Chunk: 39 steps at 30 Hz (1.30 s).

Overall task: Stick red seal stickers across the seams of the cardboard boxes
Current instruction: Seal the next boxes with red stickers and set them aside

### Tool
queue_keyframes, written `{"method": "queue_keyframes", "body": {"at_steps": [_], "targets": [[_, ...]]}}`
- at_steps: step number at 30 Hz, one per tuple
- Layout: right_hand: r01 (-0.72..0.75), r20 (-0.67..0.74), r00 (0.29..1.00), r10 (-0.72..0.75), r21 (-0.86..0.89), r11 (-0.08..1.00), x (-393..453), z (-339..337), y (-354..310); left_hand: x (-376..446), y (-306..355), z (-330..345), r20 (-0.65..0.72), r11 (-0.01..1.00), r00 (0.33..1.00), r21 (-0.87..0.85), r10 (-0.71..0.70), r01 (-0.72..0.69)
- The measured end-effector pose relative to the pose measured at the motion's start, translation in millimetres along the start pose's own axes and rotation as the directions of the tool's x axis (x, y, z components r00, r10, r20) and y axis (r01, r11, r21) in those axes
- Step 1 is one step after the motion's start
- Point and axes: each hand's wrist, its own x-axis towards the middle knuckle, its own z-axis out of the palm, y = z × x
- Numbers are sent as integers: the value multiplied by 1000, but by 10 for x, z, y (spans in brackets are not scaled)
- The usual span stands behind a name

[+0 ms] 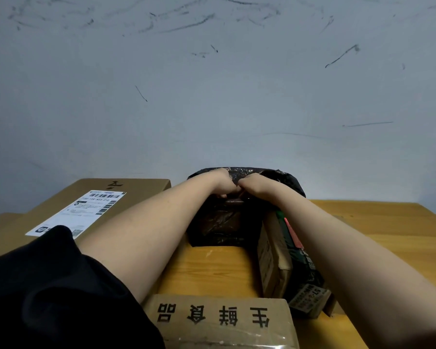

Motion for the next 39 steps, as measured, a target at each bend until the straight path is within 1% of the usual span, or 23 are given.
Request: {"method": "queue_keyframes", "body": {"at_steps": [1,3,6,10,15,18,21,23,25,28,30,36,39], "targets": [[11,-40,999,-11,-16,1000,8,-6,23,-8,-2,0,-5,1000,1000,20,-9,9],[6,-145,989,-3,22,1000,42,-18,74,-47,12,-14,-15,999,1000,41,-25,26],[28,-241,970,-26,7,1000,-69,-68,76,-129,49,-61,-44,1000,999,-4,-12,12],[66,-350,935,-61,1,998,-336,-205,16,-362,174,-171,-119,997,992,-54,44,-51],[109,-441,895,-65,75,991,-814,-422,-89,-831,392,-294,-208,984,970,-96,127,-149],[112,-461,886,-42,125,986,-1129,-513,-115,-1089,535,-311,-267,963,953,-188,141,-195],[120,-447,894,-23,192,974,-1435,-581,-125,-1315,680,-267,-282,918,949,-320,142,-233],[133,-455,890,-26,204,970,-1644,-599,-113,-1478,773,-218,-299,890,941,-368,160,-268],[132,-459,888,-30,193,972,-1838,-600,-84,-1638,857,-163,-314,885,927,-347,203,-311],[122,-457,889,-34,164,979,-2133,-578,3,-1892,982,-37,-346,902,893,-215,287,-373],[115,-467,884,-33,148,982,-2317,-558,80,-2040,1056,71,-359,901,876,-170,321,-400],[95,-488,872,-24,121,988,-2745,-492,308,-2323,1158,418,-376,865,842,-167,388,-473],[97,-514,858,-9,145,985,-2946,-438,461,-2445,1247,616,-393,839,817,-171,422,-516]]}}
